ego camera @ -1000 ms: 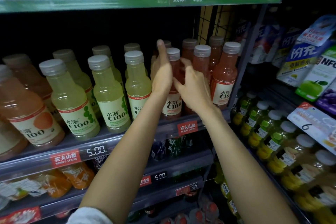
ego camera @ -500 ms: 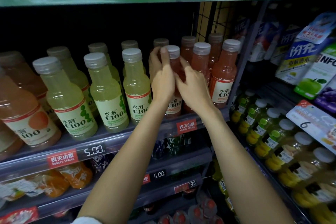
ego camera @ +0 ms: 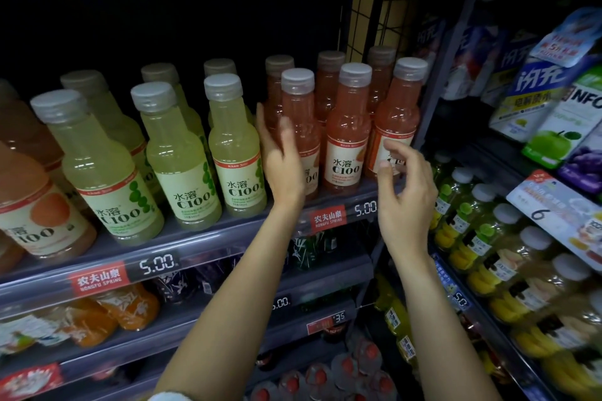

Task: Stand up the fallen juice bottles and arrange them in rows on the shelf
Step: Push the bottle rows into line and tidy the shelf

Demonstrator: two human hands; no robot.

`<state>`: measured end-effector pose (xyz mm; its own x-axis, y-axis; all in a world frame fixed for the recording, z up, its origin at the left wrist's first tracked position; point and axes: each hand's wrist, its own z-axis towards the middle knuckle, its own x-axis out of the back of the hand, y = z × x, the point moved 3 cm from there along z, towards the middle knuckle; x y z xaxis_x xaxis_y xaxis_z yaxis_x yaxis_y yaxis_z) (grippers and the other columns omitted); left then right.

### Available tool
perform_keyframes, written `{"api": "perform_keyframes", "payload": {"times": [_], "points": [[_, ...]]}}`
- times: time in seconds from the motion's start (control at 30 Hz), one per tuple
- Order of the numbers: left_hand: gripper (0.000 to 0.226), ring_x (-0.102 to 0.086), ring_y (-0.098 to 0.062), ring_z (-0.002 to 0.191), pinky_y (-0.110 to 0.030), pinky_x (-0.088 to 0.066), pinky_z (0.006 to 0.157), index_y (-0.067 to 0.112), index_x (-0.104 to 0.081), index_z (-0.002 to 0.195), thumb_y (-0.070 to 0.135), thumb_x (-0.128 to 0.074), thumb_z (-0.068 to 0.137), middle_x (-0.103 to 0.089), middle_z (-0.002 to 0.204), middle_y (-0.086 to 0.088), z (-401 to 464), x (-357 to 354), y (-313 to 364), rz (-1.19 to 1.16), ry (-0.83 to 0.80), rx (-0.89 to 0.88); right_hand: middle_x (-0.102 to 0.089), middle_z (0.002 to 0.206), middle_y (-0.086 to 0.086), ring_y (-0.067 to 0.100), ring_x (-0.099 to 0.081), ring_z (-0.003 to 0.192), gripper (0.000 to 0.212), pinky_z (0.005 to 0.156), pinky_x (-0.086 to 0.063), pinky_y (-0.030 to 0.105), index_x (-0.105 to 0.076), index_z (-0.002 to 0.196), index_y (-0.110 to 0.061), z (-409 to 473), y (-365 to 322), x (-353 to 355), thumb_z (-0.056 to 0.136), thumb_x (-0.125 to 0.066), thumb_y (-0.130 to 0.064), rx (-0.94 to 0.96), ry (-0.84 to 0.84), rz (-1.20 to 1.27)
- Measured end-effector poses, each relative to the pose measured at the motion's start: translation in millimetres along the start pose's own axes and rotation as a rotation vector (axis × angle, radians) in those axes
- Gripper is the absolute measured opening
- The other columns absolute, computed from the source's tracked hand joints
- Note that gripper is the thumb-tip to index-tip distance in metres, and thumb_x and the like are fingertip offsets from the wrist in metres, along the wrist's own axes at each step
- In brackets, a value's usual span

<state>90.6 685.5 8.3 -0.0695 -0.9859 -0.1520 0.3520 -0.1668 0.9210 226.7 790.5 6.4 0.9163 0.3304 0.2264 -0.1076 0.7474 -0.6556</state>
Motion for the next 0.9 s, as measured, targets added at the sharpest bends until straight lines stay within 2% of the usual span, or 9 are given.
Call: {"api": "perform_keyframes", "payload": {"times": [0.07, 0.2, 0.33, 0.4, 0.5, 0.6, 0.7, 0.83, 0.9], "points": [[0.060, -0.028, -0.013, 0.142, -0.034, -0.023, 0.117, 0.031, -0.025, 0.150, 0.056, -0.026, 0.096, -0.028, 0.156, 0.005, 4.6, -1.3, -0.7, -0.059, 0.049, 0.110, -0.057, 0.115, -0.004, 0.020, -0.054, 0.107, 0.027, 0.092, -0.045, 0.039, -0.059, 0.118, -0.010, -3.9, 3.5, -1.9, 0.094, -0.049, -0.018, 0.003, -0.005, -0.013], [0.047, -0.031, -0.012, 0.140, -0.025, -0.024, 0.109, 0.036, -0.027, 0.148, 0.048, -0.025, 0.102, -0.031, 0.155, 0.007, 7.1, -2.1, -0.3, -0.030, 0.039, 0.135, -0.050, 0.122, -0.006, 0.022, -0.048, 0.116, 0.029, 0.095, -0.043, 0.047, -0.058, 0.118, -0.011, -5.5, 8.4, -8.7, 0.093, -0.047, -0.020, 0.000, -0.002, -0.012], [0.047, -0.045, -0.011, 0.126, -0.029, -0.034, 0.105, 0.035, -0.034, 0.143, 0.052, -0.031, 0.099, -0.043, 0.146, 0.005, 7.8, -3.7, -3.4, -0.014, 0.015, 0.097, -0.053, 0.125, 0.002, 0.014, -0.044, 0.120, 0.029, 0.103, -0.037, 0.032, -0.058, 0.117, -0.011, 0.2, 7.8, -10.7, 0.092, -0.048, -0.022, -0.021, 0.000, -0.011], [0.055, -0.048, -0.012, 0.124, -0.036, -0.038, 0.107, 0.035, -0.038, 0.139, 0.060, -0.032, 0.091, -0.048, 0.141, 0.004, 9.3, -4.6, -5.0, -0.016, 0.012, 0.076, -0.053, 0.126, 0.004, 0.012, -0.042, 0.120, 0.029, 0.103, -0.034, 0.028, -0.058, 0.117, -0.011, 4.6, 7.9, -11.2, 0.092, -0.049, -0.021, -0.025, 0.002, -0.018], [0.069, -0.043, -0.015, 0.132, -0.045, -0.035, 0.111, 0.040, -0.033, 0.141, 0.073, -0.032, 0.080, -0.042, 0.147, 0.004, 10.8, -4.3, -5.5, -0.014, 0.004, 0.067, -0.052, 0.128, 0.003, 0.014, -0.043, 0.122, 0.033, 0.103, -0.036, 0.034, -0.054, 0.122, -0.011, 10.8, 11.0, -13.9, 0.093, -0.053, -0.025, -0.053, -0.021, -0.010], [0.078, -0.034, -0.013, 0.140, -0.046, -0.028, 0.115, 0.042, -0.024, 0.147, 0.076, -0.030, 0.077, -0.032, 0.154, 0.007, 10.5, -6.0, -5.5, -0.007, -0.041, 0.086, -0.050, 0.133, 0.003, 0.014, -0.046, 0.123, 0.053, 0.104, -0.039, 0.034, -0.043, 0.135, -0.012, 13.6, 10.8, -25.4, 0.089, -0.062, -0.031, -0.078, -0.111, 0.022], [0.079, -0.037, -0.012, 0.137, -0.045, -0.031, 0.114, 0.040, -0.025, 0.147, 0.076, -0.029, 0.076, -0.035, 0.153, 0.006, 10.5, -7.6, -4.8, 0.001, -0.056, 0.087, -0.045, 0.139, 0.006, 0.017, -0.043, 0.128, 0.069, 0.106, -0.040, 0.041, -0.033, 0.142, -0.012, 12.8, 7.0, -43.4, 0.086, -0.065, -0.037, -0.060, -0.149, -0.012], [0.072, -0.042, -0.014, 0.133, -0.046, -0.035, 0.111, 0.039, -0.027, 0.146, 0.071, -0.030, 0.081, -0.038, 0.150, 0.003, 10.5, -8.7, -4.9, 0.001, -0.045, 0.101, -0.050, 0.135, 0.007, 0.021, -0.048, 0.124, 0.068, 0.102, -0.041, 0.048, -0.035, 0.140, -0.011, 16.8, 8.9, -50.6, 0.085, -0.067, -0.034, -0.059, -0.066, -0.085], [0.069, -0.043, -0.014, 0.132, -0.047, -0.035, 0.111, 0.040, -0.028, 0.145, 0.070, -0.030, 0.083, -0.038, 0.150, 0.003, 9.6, -9.6, -5.2, 0.004, -0.034, 0.107, -0.053, 0.132, 0.007, 0.023, -0.049, 0.121, 0.066, 0.104, -0.038, 0.045, -0.039, 0.139, -0.011, 18.2, 11.1, -49.4, 0.084, -0.066, -0.036, -0.046, -0.046, -0.151]]}}
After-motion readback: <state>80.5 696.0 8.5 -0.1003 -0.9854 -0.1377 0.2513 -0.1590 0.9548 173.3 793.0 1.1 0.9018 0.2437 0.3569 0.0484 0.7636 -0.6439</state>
